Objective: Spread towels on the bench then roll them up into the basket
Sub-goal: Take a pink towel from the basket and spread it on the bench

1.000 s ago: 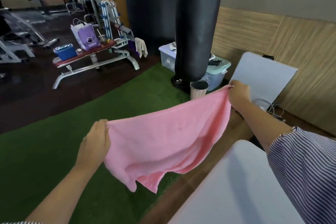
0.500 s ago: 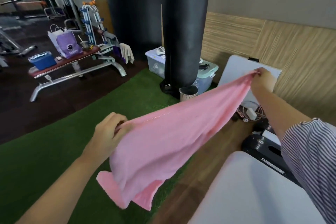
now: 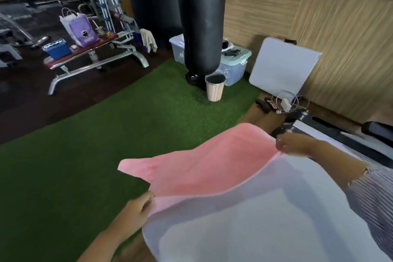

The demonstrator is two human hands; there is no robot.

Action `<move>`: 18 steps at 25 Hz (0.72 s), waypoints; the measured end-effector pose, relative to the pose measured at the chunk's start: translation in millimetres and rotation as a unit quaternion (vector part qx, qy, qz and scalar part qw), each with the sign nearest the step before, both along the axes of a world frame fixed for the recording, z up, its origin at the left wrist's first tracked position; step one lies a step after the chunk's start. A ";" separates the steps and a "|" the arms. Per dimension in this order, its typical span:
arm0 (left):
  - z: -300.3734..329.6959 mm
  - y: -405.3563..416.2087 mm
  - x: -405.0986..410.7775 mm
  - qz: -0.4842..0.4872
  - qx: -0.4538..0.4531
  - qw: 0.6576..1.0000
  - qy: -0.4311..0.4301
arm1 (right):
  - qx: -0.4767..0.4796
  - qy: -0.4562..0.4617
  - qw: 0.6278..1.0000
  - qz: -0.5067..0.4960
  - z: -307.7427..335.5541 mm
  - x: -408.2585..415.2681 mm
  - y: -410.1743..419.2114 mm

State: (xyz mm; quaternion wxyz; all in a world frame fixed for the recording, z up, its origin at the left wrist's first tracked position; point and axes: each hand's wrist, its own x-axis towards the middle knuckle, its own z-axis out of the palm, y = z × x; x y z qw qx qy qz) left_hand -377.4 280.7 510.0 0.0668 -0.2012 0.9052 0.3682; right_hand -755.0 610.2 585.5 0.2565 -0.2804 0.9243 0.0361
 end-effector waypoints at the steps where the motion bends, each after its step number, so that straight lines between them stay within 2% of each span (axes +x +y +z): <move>1: -8.1 11.8 16.7 -0.004 0.001 1.000 -0.018 | 0.022 -0.005 1.000 0.013 -8.6 9.9 9.4; 3: -13.6 38.8 42.7 -0.018 -0.015 0.999 -0.025 | 0.027 0.000 1.000 0.013 -10.4 26.1 33.9; 7: 0.2 94.2 71.1 -0.042 0.003 0.999 0.021 | -0.015 0.089 0.995 0.049 12.8 33.0 89.2; 10: 5.6 132.1 87.8 -0.078 -0.017 0.995 0.056 | 0.071 0.201 0.970 0.120 29.4 49.0 129.3; 13: 9.5 165.5 107.1 -0.069 -0.034 0.994 0.074 | 0.081 0.274 0.952 0.108 37.2 71.9 176.5; 18: 16.2 222.4 142.7 -0.038 -0.045 0.996 0.061 | 0.070 0.262 0.956 0.114 43.5 124.4 231.8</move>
